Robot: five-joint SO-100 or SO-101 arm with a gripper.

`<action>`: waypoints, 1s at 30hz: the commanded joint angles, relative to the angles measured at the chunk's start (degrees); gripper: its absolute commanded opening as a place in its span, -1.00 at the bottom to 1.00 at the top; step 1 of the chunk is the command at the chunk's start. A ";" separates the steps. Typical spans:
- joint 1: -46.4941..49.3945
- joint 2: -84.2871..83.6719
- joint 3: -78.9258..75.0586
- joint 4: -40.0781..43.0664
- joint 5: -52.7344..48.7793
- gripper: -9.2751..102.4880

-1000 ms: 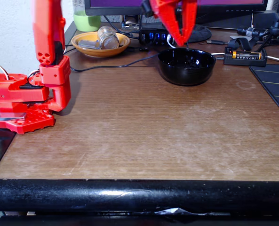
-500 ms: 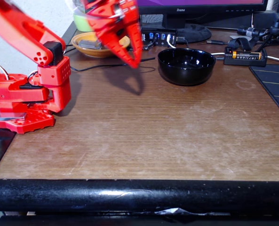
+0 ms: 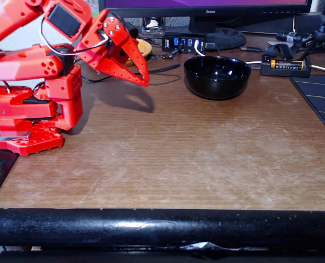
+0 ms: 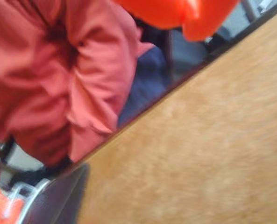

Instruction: Ramasse la gomme et mets-la dans le bol.

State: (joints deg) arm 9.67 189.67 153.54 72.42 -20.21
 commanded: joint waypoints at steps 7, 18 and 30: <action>-1.23 1.49 2.55 5.45 4.75 -0.94; -3.52 1.41 10.28 4.39 3.96 -0.94; -4.57 1.41 23.12 0.79 7.82 -0.94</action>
State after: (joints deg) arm 5.71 191.43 174.38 72.07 -12.48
